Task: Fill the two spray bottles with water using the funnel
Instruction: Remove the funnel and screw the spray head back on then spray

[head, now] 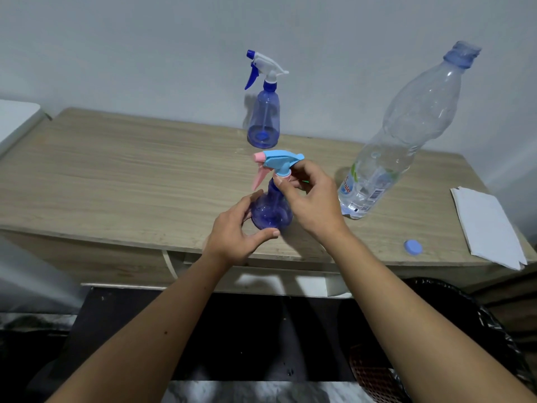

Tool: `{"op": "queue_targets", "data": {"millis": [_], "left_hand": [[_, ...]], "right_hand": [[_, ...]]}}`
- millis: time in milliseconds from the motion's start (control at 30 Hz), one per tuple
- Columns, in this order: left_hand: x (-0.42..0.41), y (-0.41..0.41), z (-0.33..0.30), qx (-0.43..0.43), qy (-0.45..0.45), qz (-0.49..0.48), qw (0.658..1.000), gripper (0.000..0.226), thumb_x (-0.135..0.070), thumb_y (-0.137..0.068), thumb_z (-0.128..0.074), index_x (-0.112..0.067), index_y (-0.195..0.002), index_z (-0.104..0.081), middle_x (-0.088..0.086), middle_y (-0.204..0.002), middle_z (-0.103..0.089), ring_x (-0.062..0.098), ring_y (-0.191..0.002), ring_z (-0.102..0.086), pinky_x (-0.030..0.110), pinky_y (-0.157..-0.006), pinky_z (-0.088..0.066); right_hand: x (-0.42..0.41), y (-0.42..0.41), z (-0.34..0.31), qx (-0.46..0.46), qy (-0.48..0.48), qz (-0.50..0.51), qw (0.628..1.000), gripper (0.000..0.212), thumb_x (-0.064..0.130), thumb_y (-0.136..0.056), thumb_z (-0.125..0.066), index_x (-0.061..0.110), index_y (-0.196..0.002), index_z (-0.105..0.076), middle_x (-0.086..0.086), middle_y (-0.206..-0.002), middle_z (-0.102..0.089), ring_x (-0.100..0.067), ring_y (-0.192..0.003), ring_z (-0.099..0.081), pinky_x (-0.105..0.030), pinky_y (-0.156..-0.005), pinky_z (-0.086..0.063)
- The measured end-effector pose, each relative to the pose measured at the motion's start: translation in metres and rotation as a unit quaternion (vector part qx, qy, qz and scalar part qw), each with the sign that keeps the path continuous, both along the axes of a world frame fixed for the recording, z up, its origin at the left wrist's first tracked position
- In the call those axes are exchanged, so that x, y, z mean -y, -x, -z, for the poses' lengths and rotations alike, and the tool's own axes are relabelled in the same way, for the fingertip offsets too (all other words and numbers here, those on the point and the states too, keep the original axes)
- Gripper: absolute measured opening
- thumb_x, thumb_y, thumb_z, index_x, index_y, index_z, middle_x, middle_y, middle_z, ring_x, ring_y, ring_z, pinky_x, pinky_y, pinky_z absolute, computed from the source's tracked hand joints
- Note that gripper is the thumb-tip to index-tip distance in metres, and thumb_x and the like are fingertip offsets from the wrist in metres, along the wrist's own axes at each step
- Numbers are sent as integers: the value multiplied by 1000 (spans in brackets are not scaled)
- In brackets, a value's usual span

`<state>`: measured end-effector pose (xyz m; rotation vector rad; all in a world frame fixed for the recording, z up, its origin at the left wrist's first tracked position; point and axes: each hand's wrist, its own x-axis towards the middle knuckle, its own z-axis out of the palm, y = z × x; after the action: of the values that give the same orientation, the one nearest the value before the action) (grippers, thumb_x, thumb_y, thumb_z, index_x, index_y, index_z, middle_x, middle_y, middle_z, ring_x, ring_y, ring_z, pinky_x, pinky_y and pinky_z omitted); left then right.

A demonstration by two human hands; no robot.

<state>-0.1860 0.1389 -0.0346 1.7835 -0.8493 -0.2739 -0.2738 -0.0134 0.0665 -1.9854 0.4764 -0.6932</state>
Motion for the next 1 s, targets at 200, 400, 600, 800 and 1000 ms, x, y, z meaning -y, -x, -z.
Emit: {"op": "queue_targets", "data": {"millis": [200, 400, 600, 800, 1000], "left_hand": [[0, -3, 5, -4, 7, 14, 1000, 102, -56, -73, -97, -20, -158, -54, -6, -148, -69, 7, -134, -68, 47, -118, -54], [2, -2, 6, -1, 7, 7, 1000, 103, -60, -72, -95, -20, -158, -55, -8, -148, -70, 4, -134, -67, 45, -117, -54], [1, -3, 7, 0, 15, 12, 1000, 99, -58, -72, -96, -23, -155, -57, -8, -144, -72, 5, -132, -69, 46, -116, -55], [2, -2, 6, 4, 19, 12, 1000, 94, -54, -72, -96, -23, -153, -58, -9, -139, -74, 4, -128, -71, 44, -115, -56], [2, -3, 7, -5, 11, 11, 1000, 104, -64, -69, -94, -21, -156, -57, -6, -142, -73, 7, -130, -70, 44, -117, -55]], "right_hand": [[-4, 4, 5, -4, -3, 6, 1000, 25, 23, -85, -84, 18, -107, -73, 1, -99, -75, -23, -92, -72, -38, -92, -60], [-4, 1, 12, -1, -5, 20, 1000, 22, 23, -87, -82, 16, -106, -74, 2, -97, -76, -19, -86, -71, -43, -92, -60], [-6, 1, 15, 3, -52, 45, 998, 33, 26, -79, -90, 14, -103, -71, 5, -90, -74, -8, -75, -67, -36, -81, -61], [-6, 4, 11, 39, -121, -5, 992, 47, 13, -79, -92, 18, -118, -67, -2, -112, -76, -11, -100, -74, -32, -97, -59], [6, 6, 7, 50, -126, -65, 989, 35, -3, -87, -82, 3, -120, -72, -8, -108, -76, -9, -97, -71, -21, -89, -56]]}}
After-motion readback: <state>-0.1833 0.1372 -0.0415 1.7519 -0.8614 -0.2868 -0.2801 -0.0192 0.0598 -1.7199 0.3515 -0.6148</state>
